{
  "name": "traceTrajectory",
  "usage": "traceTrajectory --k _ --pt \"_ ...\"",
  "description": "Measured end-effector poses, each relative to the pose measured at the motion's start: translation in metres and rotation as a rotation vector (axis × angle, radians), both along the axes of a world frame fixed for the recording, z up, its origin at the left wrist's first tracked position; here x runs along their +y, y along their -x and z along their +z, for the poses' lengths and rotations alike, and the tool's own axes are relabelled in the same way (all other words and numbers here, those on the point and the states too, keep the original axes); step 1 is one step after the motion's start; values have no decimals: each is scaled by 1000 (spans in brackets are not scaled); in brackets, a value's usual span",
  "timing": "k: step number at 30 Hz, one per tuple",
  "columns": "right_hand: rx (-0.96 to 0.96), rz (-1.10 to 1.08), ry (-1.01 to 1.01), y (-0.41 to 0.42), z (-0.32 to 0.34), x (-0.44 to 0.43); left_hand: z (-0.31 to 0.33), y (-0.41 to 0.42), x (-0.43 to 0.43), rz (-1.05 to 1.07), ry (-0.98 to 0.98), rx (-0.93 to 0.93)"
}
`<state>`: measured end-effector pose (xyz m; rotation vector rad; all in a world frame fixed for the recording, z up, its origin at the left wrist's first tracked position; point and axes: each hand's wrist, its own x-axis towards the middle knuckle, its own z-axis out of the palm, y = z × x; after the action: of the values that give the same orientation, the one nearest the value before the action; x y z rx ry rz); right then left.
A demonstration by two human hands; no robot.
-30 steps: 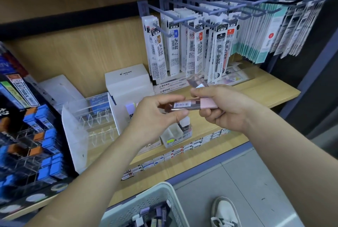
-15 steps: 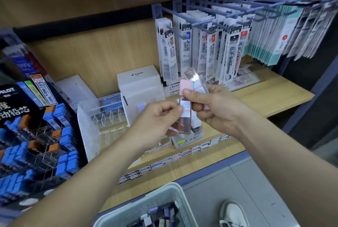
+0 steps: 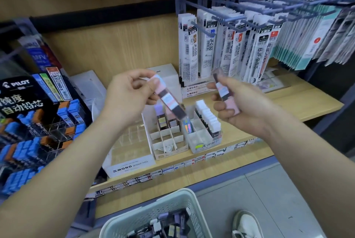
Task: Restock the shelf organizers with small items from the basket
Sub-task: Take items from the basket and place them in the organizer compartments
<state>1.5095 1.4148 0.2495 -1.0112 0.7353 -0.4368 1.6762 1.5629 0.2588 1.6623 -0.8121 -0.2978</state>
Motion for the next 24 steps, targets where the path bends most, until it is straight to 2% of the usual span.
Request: traceTrajectory --k 2,6,11,18,24 --pt "-45 -74 -64 4 0 -5 -4 -12 5 53 -23 -61" --pt "-59 -126 -58 6 -5 -5 -20 -17 5 79 -109 -142" --pt "-17 -37 -7 8 -7 -1 -37 -17 -2 77 -147 -259" --pt "53 9 75 5 -7 3 -60 -9 -8 28 -280 -588" --pt "75 56 73 2 -12 4 -62 -12 -12 28 -276 -610"
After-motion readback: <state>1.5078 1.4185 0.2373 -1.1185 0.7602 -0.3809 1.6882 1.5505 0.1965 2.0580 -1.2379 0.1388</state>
